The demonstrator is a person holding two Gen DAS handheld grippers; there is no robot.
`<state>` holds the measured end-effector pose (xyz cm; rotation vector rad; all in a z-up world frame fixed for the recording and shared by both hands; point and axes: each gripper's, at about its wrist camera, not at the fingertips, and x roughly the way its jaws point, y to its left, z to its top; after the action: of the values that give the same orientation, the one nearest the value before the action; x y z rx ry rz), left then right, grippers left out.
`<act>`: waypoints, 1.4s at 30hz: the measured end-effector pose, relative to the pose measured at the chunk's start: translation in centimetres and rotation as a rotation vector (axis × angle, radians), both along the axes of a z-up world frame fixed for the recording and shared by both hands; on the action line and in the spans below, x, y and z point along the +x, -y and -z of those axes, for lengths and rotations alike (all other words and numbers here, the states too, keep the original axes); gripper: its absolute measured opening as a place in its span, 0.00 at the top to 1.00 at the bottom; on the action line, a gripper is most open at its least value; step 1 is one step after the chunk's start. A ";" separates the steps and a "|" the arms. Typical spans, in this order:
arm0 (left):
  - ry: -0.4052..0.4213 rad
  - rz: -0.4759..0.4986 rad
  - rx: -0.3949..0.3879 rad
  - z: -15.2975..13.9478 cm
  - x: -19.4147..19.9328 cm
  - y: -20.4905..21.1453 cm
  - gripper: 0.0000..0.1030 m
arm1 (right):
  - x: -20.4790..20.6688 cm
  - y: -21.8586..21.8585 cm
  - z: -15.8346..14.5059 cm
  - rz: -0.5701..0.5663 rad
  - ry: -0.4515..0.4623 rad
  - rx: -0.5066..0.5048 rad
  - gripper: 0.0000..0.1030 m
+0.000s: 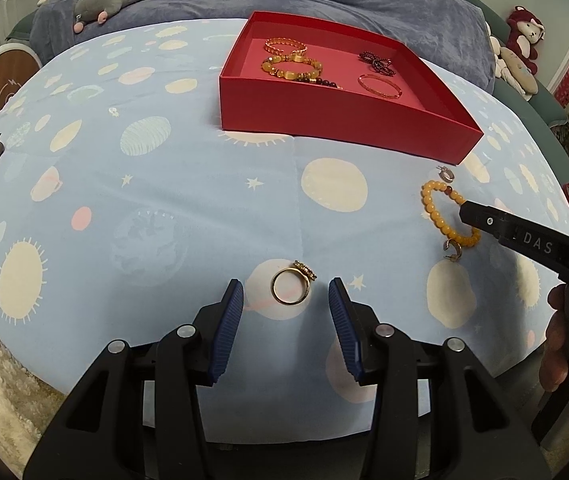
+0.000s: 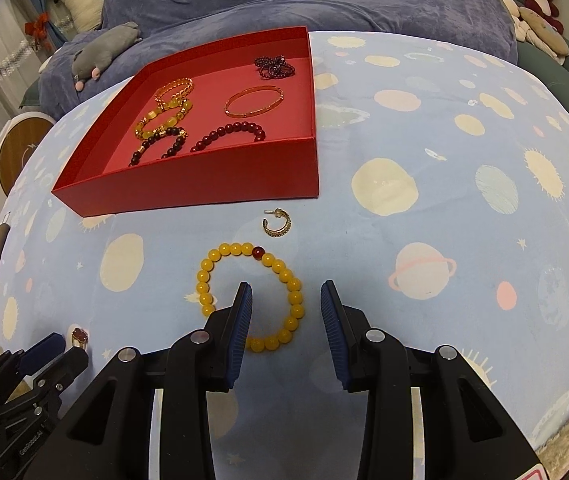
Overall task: Organize jewelry
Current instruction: 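Grasp the gold ring with the left tool while the right tool grasps the yellow bead bracelet, then carry the ring and yellow bracelet into the red box and open both tools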
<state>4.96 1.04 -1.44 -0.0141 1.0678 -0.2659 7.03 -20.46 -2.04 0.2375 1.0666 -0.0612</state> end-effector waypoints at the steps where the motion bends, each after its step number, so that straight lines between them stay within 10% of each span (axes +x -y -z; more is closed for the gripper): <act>1: 0.001 -0.001 0.001 0.0 0.0 0.0 0.59 | 0.0 0.0 0.2 0.002 -0.005 0.002 0.68; 10: 0.027 0.006 0.006 0.2 0.1 0.3 0.58 | -1.0 -0.1 0.4 -0.007 -0.009 -0.019 0.92; 22: 0.045 0.065 -0.014 0.2 0.0 1.1 0.81 | -2.6 -0.5 0.3 -0.010 -0.015 -0.002 0.92; 42: 0.053 0.075 -0.025 -0.4 -0.2 1.4 0.81 | -3.4 0.0 -2.4 0.004 0.049 0.053 0.92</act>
<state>4.75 -0.32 -1.06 0.0106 1.0135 -0.3455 3.64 -20.47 0.40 0.2879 1.0201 -0.0302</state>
